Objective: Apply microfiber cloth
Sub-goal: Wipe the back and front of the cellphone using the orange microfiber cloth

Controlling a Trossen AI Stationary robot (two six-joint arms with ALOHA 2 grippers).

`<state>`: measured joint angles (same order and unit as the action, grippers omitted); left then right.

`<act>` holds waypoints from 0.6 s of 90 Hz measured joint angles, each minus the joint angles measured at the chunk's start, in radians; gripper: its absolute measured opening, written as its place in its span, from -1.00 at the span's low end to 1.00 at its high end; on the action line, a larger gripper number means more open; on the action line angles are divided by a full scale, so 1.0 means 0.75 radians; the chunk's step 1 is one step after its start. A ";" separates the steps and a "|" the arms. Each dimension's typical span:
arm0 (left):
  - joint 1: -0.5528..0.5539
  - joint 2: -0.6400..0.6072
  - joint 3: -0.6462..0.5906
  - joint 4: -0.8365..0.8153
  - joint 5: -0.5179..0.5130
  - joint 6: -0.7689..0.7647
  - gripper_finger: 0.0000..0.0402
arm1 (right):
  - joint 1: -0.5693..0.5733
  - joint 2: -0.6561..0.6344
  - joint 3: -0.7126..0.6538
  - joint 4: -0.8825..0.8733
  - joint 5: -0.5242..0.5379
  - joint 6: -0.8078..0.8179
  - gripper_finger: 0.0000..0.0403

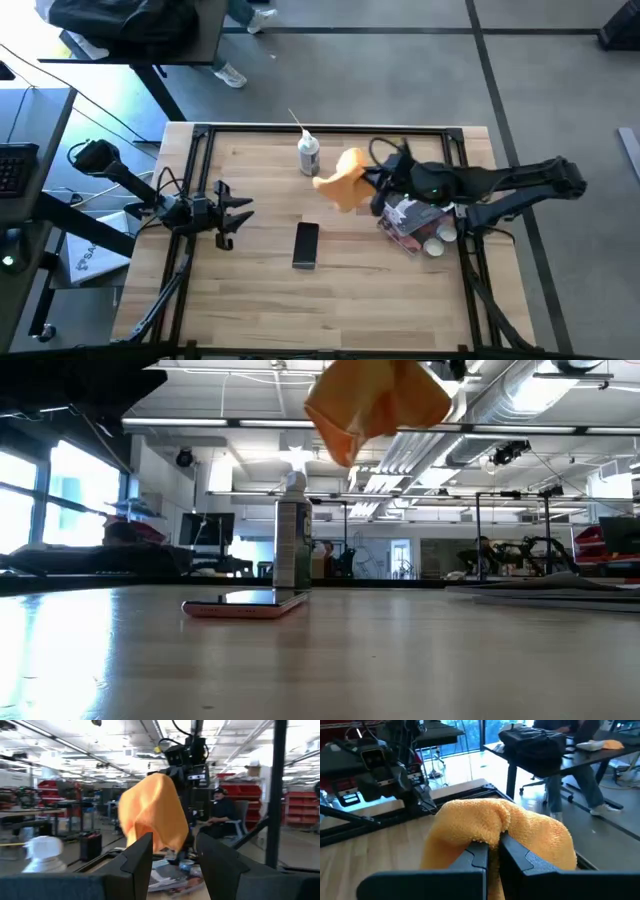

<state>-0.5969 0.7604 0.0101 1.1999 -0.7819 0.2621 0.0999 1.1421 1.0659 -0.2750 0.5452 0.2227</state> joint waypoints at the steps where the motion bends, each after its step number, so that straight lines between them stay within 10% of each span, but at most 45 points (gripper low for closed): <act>1: -0.007 -0.004 0.000 0.002 -0.008 0.006 -0.35 | -0.005 -0.005 0.000 -0.017 0.002 0.009 -1.00; 54: -0.230 -0.160 0.001 0.013 -0.201 0.145 -0.35 | -0.102 0.313 -0.001 -0.240 0.175 0.356 -1.00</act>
<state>-0.7694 0.6403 0.0109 1.2096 -0.9326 0.3708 0.0232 1.3768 1.0653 -0.4552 0.6763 0.4896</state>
